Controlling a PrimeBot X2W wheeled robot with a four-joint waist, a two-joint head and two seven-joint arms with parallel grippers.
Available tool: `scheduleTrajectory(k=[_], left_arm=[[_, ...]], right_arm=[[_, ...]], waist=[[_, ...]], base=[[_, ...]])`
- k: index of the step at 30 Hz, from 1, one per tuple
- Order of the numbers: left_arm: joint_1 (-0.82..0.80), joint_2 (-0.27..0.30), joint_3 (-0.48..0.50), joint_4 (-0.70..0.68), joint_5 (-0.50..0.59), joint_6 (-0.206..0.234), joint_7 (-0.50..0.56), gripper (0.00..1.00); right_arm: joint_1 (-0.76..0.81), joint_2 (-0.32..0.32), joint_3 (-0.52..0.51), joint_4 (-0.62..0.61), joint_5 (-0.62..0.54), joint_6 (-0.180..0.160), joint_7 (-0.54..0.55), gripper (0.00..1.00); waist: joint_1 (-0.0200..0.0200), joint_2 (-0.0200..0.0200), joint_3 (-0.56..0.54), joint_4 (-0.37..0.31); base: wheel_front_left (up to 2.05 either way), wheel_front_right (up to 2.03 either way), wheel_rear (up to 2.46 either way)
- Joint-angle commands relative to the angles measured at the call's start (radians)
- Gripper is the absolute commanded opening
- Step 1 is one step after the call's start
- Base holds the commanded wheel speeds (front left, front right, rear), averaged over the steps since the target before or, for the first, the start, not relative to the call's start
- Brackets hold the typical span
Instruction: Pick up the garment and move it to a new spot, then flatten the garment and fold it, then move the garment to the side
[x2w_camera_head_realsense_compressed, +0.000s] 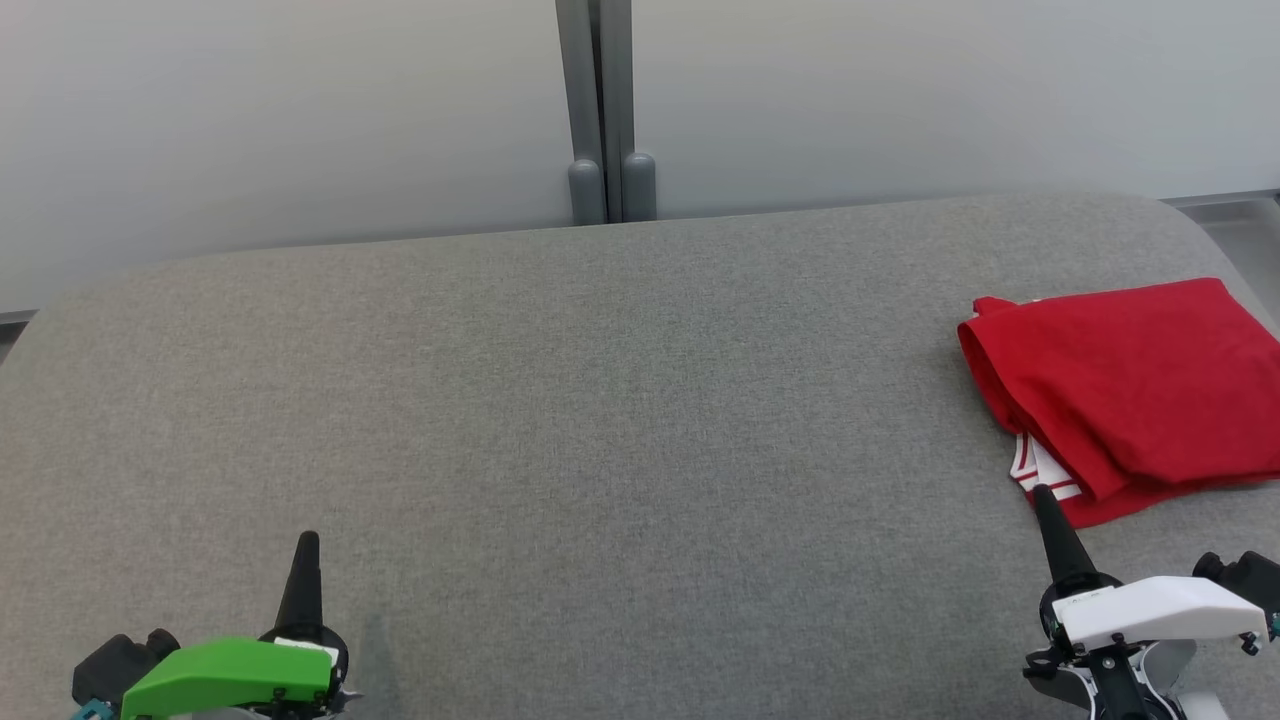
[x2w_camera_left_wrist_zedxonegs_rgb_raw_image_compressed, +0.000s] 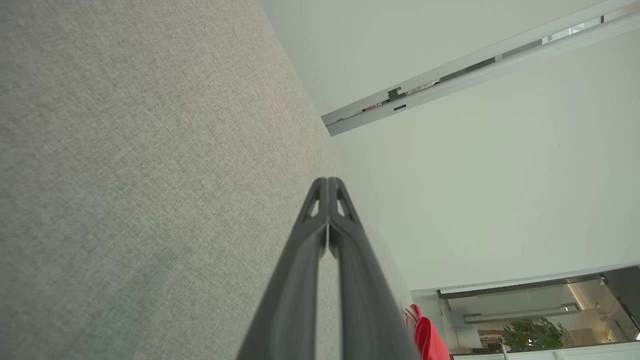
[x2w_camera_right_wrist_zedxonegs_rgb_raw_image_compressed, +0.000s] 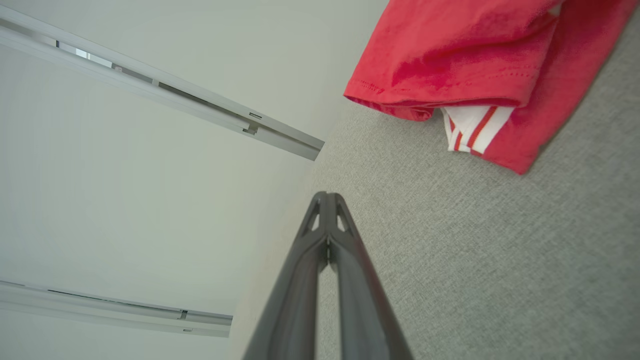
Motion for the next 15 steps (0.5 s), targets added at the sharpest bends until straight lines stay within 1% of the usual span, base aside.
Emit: scheduleTrajectory(k=[1, 15], left_arm=[[-0.033, 0.008, 0.009, -0.011, -0.024, -0.006, 0.008, 0.0], [-0.052, 0.008, 0.034, -0.015, -0.136, -0.01, 0.041, 0.0]], right_arm=[[-0.022, -0.006, -0.004, -0.014, 0.027, 0.0, 0.008, 0.0], [-0.031, -0.007, -0.015, -0.022, 0.153, 0.0, 0.043, 0.0]], waist=[[0.0, 0.0, 0.001, -0.001], [-0.0001, 0.0, 0.006, -0.006]], base=[[0.0, 0.0, 0.0], [0.0, 0.0, 0.0]])
